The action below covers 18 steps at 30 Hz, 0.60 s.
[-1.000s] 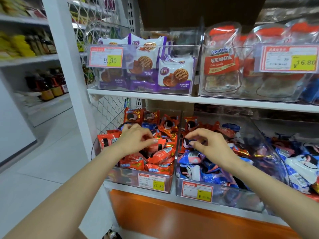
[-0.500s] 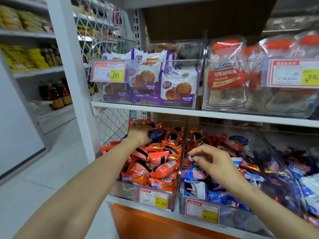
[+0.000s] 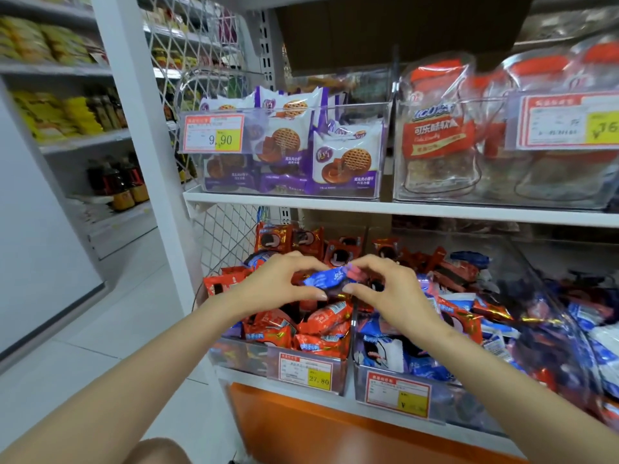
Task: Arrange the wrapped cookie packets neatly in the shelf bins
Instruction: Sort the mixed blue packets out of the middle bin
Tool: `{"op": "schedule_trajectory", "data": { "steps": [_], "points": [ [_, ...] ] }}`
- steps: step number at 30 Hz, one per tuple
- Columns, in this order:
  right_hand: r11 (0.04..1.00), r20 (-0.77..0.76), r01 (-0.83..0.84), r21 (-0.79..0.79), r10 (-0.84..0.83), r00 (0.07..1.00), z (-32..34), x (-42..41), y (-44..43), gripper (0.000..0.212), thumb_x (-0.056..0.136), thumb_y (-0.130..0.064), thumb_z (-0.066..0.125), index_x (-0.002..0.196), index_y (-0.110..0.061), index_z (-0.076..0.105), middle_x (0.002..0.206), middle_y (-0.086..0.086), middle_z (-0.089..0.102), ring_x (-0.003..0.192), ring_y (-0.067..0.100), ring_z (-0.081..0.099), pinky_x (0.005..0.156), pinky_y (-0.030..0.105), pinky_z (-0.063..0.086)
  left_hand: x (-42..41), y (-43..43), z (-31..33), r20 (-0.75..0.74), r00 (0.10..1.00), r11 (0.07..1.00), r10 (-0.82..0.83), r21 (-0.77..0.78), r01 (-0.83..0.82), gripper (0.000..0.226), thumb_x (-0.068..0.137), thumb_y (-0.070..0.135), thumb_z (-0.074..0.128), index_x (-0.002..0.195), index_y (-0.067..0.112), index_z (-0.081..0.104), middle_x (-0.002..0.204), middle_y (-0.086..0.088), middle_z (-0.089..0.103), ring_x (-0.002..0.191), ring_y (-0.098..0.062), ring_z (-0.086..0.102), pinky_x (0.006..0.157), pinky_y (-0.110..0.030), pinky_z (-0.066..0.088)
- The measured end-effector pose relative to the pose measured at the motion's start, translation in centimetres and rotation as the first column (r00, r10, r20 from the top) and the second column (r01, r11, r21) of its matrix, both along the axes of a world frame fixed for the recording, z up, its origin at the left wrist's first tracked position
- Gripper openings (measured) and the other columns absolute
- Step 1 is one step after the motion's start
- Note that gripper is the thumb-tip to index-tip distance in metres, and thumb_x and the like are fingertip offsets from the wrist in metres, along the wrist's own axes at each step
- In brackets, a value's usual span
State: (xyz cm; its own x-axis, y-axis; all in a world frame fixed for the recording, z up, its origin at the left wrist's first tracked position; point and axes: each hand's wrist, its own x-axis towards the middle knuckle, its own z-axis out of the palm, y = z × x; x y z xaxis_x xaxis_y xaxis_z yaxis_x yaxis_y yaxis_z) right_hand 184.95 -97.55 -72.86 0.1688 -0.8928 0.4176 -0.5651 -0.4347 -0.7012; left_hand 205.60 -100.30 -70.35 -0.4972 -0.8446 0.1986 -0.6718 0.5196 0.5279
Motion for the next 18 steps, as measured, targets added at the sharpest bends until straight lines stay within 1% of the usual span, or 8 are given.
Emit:
{"op": "schedule_trajectory", "data": {
  "steps": [2, 4, 5, 7, 9, 11, 13, 18],
  "points": [
    [1.0, 0.029, 0.007, -0.015, -0.007, 1.0, -0.2, -0.3, 0.0, 0.018, 0.08, -0.023, 0.074, 0.089, -0.032, 0.061, 0.087, -0.007, 0.065, 0.088, 0.017, 0.058, 0.08, 0.037, 0.048, 0.6, -0.4, 0.0, -0.071, 0.997, 0.996, -0.008, 0.085, 0.014, 0.039, 0.08, 0.027, 0.072, 0.116, 0.029, 0.06, 0.11, 0.01, 0.059, 0.102, 0.001, 0.054, 0.082, -0.006, 0.041],
    [0.999, 0.067, 0.025, -0.024, -0.024, 0.997, -0.3, -0.8, 0.0, 0.014, 0.08, -0.021, 0.074, 0.086, -0.027, 0.063, 0.081, -0.005, 0.065, 0.081, 0.017, 0.06, 0.074, 0.037, 0.049, 1.6, -2.0, 0.2, -0.161, 0.985, 0.992, 0.064, 0.114, -0.046, 0.032, 0.086, 0.026, 0.064, 0.118, 0.021, 0.059, 0.118, 0.006, 0.06, 0.109, -0.005, 0.056, 0.081, -0.005, 0.042],
    [0.999, 0.089, 0.037, -0.029, -0.034, 0.995, -0.3, -1.1, 0.0, 0.013, 0.08, -0.02, 0.074, 0.085, -0.025, 0.063, 0.078, -0.005, 0.065, 0.077, 0.016, 0.06, 0.071, 0.035, 0.049, 2.2, -3.1, 0.2, -0.176, 0.975, 0.99, 0.133, 0.07, -0.122, 0.03, 0.089, 0.025, 0.061, 0.117, 0.015, 0.061, 0.118, 0.001, 0.062, 0.109, -0.011, 0.057, 0.081, -0.009, 0.043],
    [0.999, 0.127, 0.043, -0.034, -0.038, 0.991, -0.3, -1.4, 0.0, 0.013, 0.08, -0.017, 0.074, 0.084, -0.023, 0.064, 0.074, -0.009, 0.063, 0.07, 0.01, 0.059, 0.066, 0.026, 0.048, 3.6, -5.2, -0.2, -0.097, 0.95, 0.95, 0.296, -0.075, -0.304, 0.027, 0.09, 0.021, 0.06, 0.112, 0.006, 0.064, 0.117, -0.008, 0.064, 0.108, -0.021, 0.059, 0.083, -0.021, 0.042],
    [0.999, 0.153, 0.042, -0.019, -0.038, 0.987, -0.3, -1.7, 0.0, 0.015, 0.08, -0.016, 0.074, 0.082, -0.025, 0.063, 0.072, -0.013, 0.062, 0.069, 0.005, 0.059, 0.066, 0.018, 0.046, 4.9, -7.1, -1.2, 0.049, 0.912, 0.906, 0.407, -0.152, -0.396, 0.031, 0.089, 0.015, 0.061, 0.12, 0.008, 0.061, 0.125, -0.012, 0.06, 0.115, -0.027, 0.055, 0.091, -0.026, 0.04],
    [0.999, 0.173, 0.038, -0.006, -0.037, 0.984, -0.3, -1.8, 0.1, 0.019, 0.079, -0.015, 0.074, 0.079, -0.03, 0.062, 0.072, -0.017, 0.063, 0.068, 0.004, 0.06, 0.065, 0.015, 0.046, 5.9, -8.6, -2.3, 0.219, 0.879, 0.905, 0.424, -0.136, -0.402, 0.04, 0.091, 0.011, 0.057, 0.131, 0.014, 0.053, 0.131, -0.016, 0.055, 0.118, -0.03, 0.053, 0.095, -0.028, 0.039],
    [0.999, 0.179, 0.04, -0.012, -0.038, 0.983, -0.4, -1.8, 0.0, 0.021, 0.079, -0.015, 0.075, 0.077, -0.031, 0.061, 0.072, -0.016, 0.063, 0.069, 0.012, 0.062, 0.065, 0.018, 0.048, 6.3, -9.8, -2.9, 0.36, 0.847, 0.919, 0.392, -0.115, -0.377, 0.044, 0.092, 0.009, 0.053, 0.135, 0.019, 0.049, 0.132, -0.017, 0.055, 0.118, -0.032, 0.052, 0.094, -0.029, 0.039],
    [0.999, 0.184, 0.031, 0.008, -0.032, 0.982, -0.1, -1.9, 0.3, 0.017, 0.079, -0.016, 0.074, 0.079, -0.028, 0.062, 0.075, -0.004, 0.065, 0.071, 0.022, 0.062, 0.064, 0.019, 0.048, 5.4, -10.8, -2.8, 0.447, 0.795, 0.904, 0.411, -0.087, -0.419, 0.045, 0.093, 0.024, 0.055, 0.136, 0.016, 0.046, 0.134, -0.014, 0.053, 0.119, -0.03, 0.051, 0.094, -0.03, 0.04]
  ]
}}
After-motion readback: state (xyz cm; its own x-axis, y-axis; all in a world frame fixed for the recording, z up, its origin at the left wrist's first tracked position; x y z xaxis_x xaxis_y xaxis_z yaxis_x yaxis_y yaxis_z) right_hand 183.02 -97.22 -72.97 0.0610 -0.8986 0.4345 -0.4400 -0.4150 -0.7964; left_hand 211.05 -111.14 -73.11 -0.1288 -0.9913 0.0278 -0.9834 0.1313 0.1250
